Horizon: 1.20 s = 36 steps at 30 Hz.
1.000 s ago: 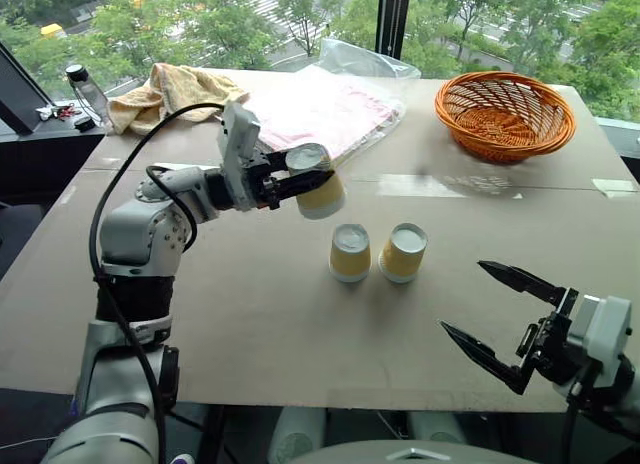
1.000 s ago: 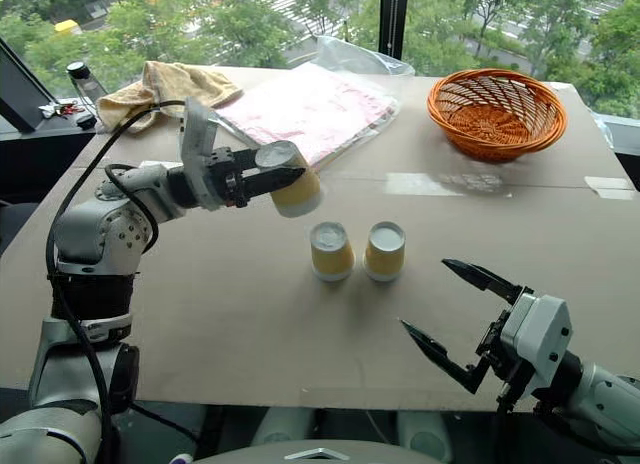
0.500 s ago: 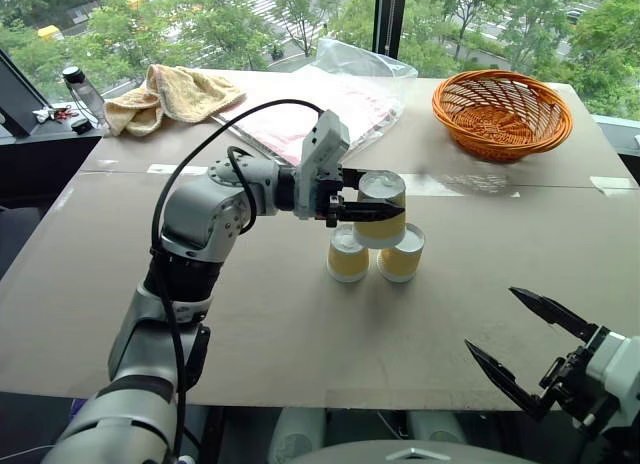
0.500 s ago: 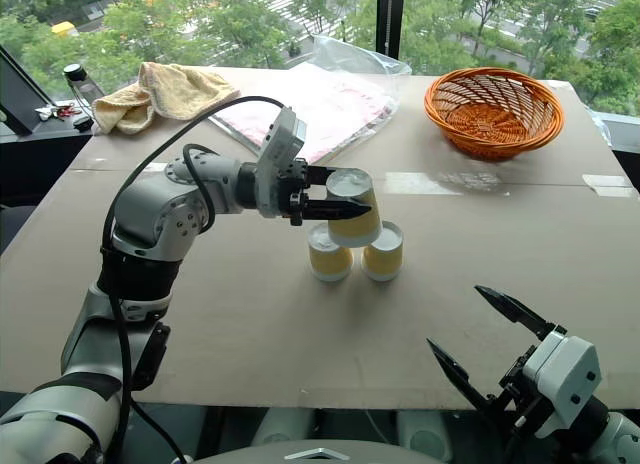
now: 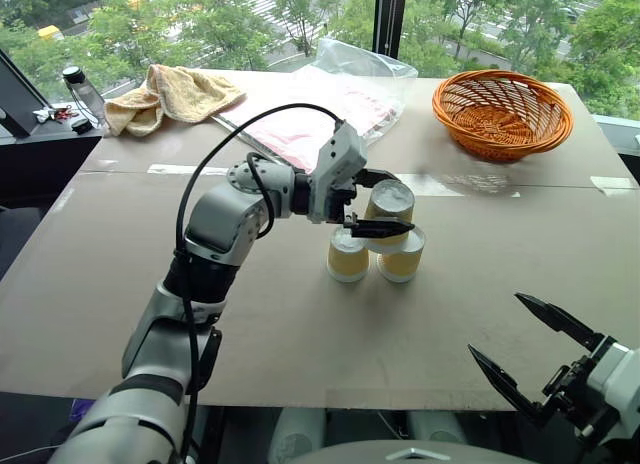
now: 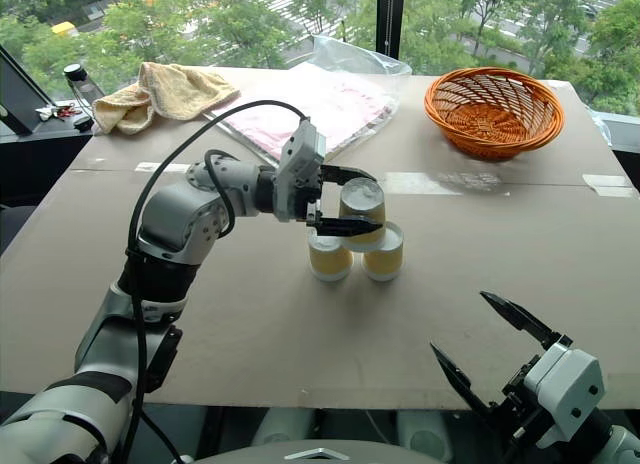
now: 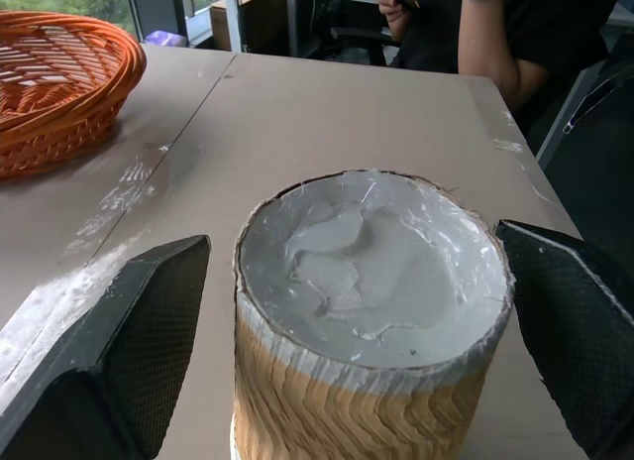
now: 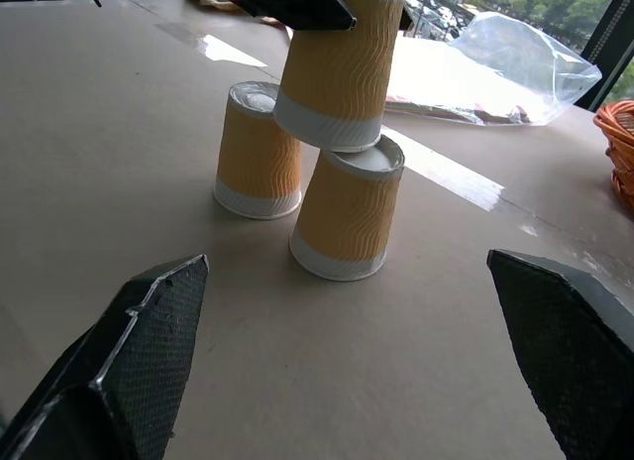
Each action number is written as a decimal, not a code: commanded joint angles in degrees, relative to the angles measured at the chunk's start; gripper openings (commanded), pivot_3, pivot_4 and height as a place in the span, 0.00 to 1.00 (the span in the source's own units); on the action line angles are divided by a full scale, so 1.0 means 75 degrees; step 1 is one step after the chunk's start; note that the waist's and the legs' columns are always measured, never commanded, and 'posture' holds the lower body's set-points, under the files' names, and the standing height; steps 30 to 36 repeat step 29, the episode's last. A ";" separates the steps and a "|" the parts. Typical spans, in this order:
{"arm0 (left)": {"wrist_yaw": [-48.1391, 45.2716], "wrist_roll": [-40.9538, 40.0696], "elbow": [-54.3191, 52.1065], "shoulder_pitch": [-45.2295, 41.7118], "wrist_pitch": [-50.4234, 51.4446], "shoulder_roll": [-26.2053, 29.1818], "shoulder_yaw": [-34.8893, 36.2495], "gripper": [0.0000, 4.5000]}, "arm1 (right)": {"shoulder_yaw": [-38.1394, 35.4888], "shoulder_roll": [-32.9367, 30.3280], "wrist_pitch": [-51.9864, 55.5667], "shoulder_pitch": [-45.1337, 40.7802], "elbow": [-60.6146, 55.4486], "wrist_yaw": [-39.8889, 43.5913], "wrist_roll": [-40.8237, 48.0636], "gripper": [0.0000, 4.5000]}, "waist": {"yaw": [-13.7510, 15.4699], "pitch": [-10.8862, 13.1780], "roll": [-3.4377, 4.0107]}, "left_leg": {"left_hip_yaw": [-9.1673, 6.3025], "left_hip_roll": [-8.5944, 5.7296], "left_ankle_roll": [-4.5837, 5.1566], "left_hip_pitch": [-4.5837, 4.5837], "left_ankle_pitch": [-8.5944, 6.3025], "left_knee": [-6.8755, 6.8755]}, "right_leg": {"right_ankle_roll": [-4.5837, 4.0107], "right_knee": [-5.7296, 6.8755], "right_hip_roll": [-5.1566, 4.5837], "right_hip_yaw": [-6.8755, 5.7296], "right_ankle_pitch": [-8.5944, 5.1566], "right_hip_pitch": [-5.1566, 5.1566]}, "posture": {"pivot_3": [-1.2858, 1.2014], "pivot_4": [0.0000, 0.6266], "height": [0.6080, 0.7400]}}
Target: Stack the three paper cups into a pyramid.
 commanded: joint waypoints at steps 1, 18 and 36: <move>-0.0193 -0.0685 -0.0182 -0.0113 0.0432 0.0086 0.0680 0.99 | -0.0099 -0.0013 -0.0137 0.0048 -0.0148 -0.0024 0.0120 1.00 | -0.0006 0.0001 0.0001 | 0.0000 0.0000 0.0000 0.0000 0.0000 0.0000 | 0.0000 0.0000 0.0000 0.0000 0.0000 0.0000 | 0.52 0.24 1.00; 0.0058 -0.1381 -0.1689 0.4828 -0.0608 0.1378 0.3758 0.99 | -0.0470 -0.0773 -0.0024 -0.1327 0.1777 0.0384 0.0324 1.00 | -0.0030 0.0002 0.0019 | 0.0025 0.0006 0.0000 0.0019 0.0000 -0.0020 | -0.0018 -0.0003 -0.0003 0.0026 0.0020 -0.0003 | 0.52 0.24 1.00; 0.0154 -0.0447 -0.1418 0.7819 -0.2308 0.1537 0.4392 0.99 | -0.1045 -0.0955 -0.0371 -0.1020 0.3192 0.1224 0.0361 1.00 | 0.0188 -0.0002 0.0021 | 0.0046 0.0008 -0.0001 0.0016 -0.0002 -0.0010 | -0.0034 -0.0009 -0.0029 0.0023 0.0009 -0.0002 | 0.52 0.24 1.00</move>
